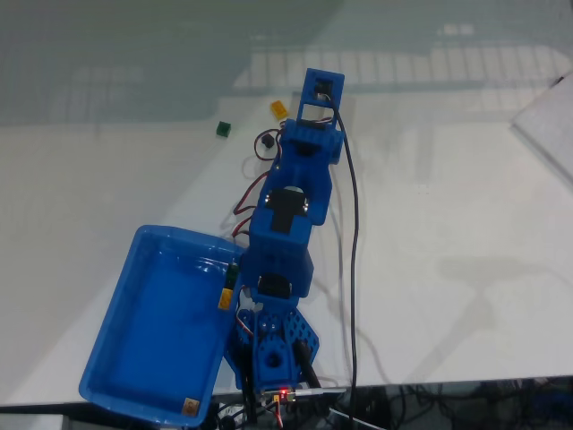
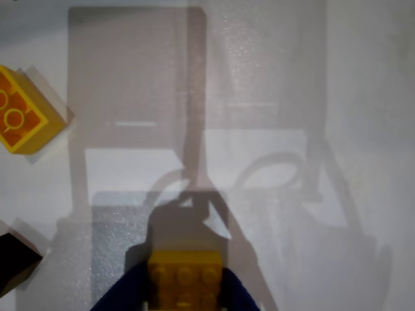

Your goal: Pick up all the lego then put into the bin

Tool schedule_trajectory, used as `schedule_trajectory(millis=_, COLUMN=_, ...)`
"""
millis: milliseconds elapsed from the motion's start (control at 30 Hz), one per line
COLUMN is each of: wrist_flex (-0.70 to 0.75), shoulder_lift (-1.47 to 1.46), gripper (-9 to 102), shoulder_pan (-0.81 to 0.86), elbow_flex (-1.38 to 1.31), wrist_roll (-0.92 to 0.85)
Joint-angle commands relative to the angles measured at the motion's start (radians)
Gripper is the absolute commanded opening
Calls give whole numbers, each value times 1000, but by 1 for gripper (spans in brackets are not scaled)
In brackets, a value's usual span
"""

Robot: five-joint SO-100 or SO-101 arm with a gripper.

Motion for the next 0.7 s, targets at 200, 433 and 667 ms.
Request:
schedule_trajectory(millis=200, wrist_flex=48, shoulder_lift=497, gripper=0, shoulder_pan=-170, elbow_flex=80, wrist_roll=244)
schedule_trajectory(millis=433, wrist_flex=430, shoulder_lift=1103, gripper=0, shoulder_pan=-531, elbow_flex=206, wrist_roll=393)
schedule_trajectory(millis=667, wrist_flex=896, shoulder_lift=1365, gripper=1, shoulder_pan=-1147, elbow_flex=147, wrist_roll=522)
